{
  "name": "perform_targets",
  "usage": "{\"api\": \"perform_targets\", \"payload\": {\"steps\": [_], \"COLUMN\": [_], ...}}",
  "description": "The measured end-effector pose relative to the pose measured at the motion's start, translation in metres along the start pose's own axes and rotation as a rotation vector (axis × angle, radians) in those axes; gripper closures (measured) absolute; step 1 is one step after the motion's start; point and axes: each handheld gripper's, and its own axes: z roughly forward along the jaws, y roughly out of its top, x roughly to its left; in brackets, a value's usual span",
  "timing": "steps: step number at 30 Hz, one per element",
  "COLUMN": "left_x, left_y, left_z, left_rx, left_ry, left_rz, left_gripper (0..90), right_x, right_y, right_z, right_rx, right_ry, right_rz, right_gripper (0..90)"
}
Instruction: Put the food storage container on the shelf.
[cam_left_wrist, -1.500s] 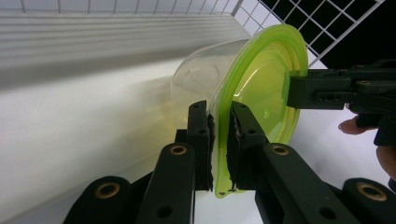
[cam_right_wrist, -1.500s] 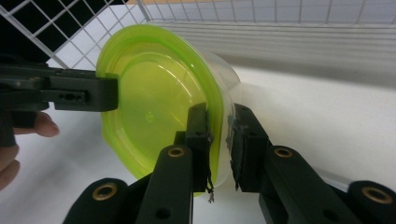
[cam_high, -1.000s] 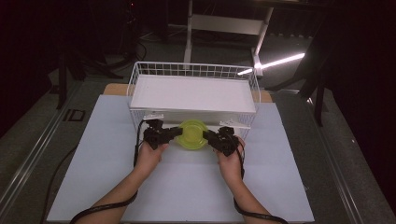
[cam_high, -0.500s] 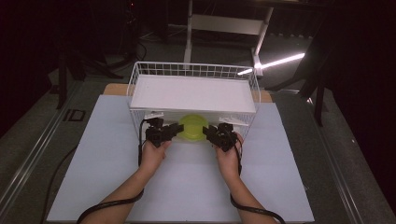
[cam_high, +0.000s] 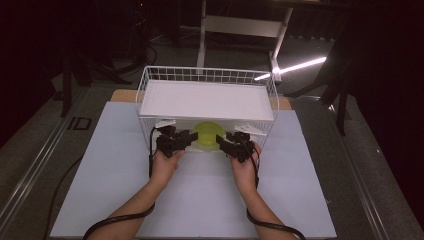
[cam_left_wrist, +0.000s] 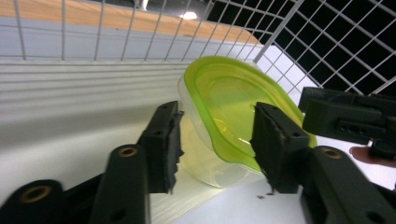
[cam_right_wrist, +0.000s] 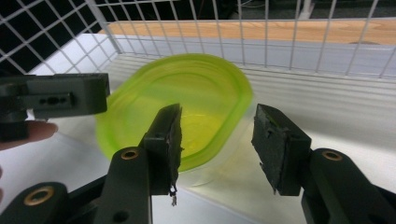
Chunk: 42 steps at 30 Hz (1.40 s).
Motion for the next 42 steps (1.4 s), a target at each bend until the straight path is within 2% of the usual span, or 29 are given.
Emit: {"api": "perform_targets", "payload": {"steps": [3, 5, 6, 7, 13, 19, 20, 22, 23, 26, 28, 29, 31, 33, 36, 37, 42], "left_x": [-0.001, 0.001, 0.0, -0.002, 0.0, 0.0, 0.0, 0.001, 0.0, -0.004, -0.007, -0.008, -0.009, -0.01, -0.01, -0.01, -0.011], "left_y": [0.001, 0.001, 0.001, -0.001, -0.008, -0.016, -0.017, -0.021, -0.022, -0.026, -0.028, -0.029, -0.032, -0.035, -0.04, -0.041, -0.051], "left_z": [-0.007, -0.013, -0.016, -0.02, -0.035, -0.054, -0.056, -0.061, -0.063, -0.07, -0.076, -0.079, -0.084, -0.087, -0.096, -0.099, -0.112], "left_rx": [-0.004, -0.009, -0.009, -0.01, 0.014, 0.02, 0.023, 0.019, 0.023, 0.031, 0.021, 0.018, 0.006, 0.009, -0.009, -0.018, -0.023], "left_ry": [-0.012, -0.039, -0.039, -0.029, -0.073, -0.097, -0.112, -0.171, -0.183, -0.178, -0.181, -0.184, -0.197, -0.217, -0.259, -0.26, -0.223], "left_rz": [0.029, 0.079, 0.078, 0.05, 0.122, 0.13, 0.133, 0.155, 0.164, 0.191, 0.221, 0.23, 0.223, 0.228, 0.206, 0.202, 0.235], "left_gripper": [51.7, 50.1, 50.1, 50.1, 47.9, 46.6, 42.9, 36.0, 32.0, 24.1, 16.6, 15.7, 13.3, 1.6, 1.4, 1.4, 1.5], "right_x": [0.004, 0.006, 0.007, 0.008, 0.014, 0.022, 0.023, 0.025, 0.026, 0.03, 0.032, 0.032, 0.033, 0.033, 0.033, 0.033, 0.034], "right_y": [0.0, 0.001, 0.001, 0.001, -0.003, -0.012, -0.014, -0.016, -0.018, -0.022, -0.026, -0.028, -0.031, -0.034, -0.036, -0.037, -0.041], "right_z": [-0.005, -0.01, -0.012, -0.015, -0.028, -0.036, -0.036, -0.037, -0.038, -0.039, -0.039, -0.038, -0.035, -0.033, -0.03, -0.03, -0.026], "right_rx": [-0.007, -0.01, -0.013, -0.013, -0.018, 0.003, 0.004, 0.008, 0.004, 0.013, 0.025, 0.033, 0.049, 0.065, 0.082, 0.085, 0.105], "right_ry": [0.008, 0.013, 0.019, 0.024, 0.051, 0.066, 0.067, 0.074, 0.065, 0.068, 0.079, 0.081, 0.088, 0.089, 0.086, 0.083, 0.078], "right_rz": [-0.018, -0.026, -0.027, -0.027, -0.022, -0.048, -0.051, -0.053, -0.061, -0.07, -0.072, -0.077, -0.076, -0.081, -0.079, -0.084, -0.098], "right_gripper": [51.0, 51.0, 51.1, 51.1, 51.7, 53.7, 54.2, 57.8, 60.1, 69.0, 73.6, 76.5, 78.5, 80.0, 85.6, 88.7, 89.9]}}
